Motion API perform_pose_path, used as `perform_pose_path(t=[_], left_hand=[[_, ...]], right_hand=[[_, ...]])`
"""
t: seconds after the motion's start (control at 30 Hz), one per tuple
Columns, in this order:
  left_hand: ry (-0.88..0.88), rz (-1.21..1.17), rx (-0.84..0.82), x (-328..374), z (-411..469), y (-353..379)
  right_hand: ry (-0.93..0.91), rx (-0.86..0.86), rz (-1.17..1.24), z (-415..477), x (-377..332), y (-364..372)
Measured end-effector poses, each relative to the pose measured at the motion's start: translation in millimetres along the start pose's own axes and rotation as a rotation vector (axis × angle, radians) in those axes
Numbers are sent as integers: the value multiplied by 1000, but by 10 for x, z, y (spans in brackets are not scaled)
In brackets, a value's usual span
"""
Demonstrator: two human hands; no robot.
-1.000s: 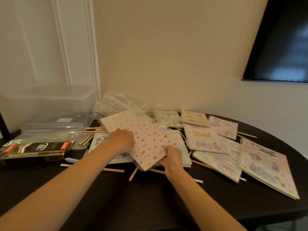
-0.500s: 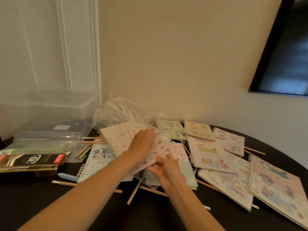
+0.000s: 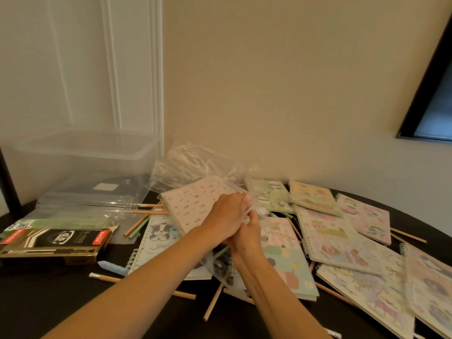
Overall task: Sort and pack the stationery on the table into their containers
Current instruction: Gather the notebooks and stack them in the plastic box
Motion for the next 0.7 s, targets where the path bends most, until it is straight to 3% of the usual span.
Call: perform_pose_path(t=[0.27,0.4,0.57,0.7], left_hand=[[-12,-97,-110,-109,80,-72],[-104,-326,-162,-150,92,-44],[-128,-443,-176,-151,24,-8],[-146,-380,-253,-229,58,81]], right_hand=[[59,-161,58,0,-13,-11],[62,-151,116,0,-19,-33],[26,-119,75,-7,-7,-3],[84,-179,52,32,39,-48]])
Point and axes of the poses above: each hand's wrist, its own z-axis towards the middle knuckle, its own y-axis out of the palm, x = y × z, the point moved 3 cm from there along z, towards the middle knuckle, and after that the axes turned 10 degrees about -y, right-handed, at the moved point
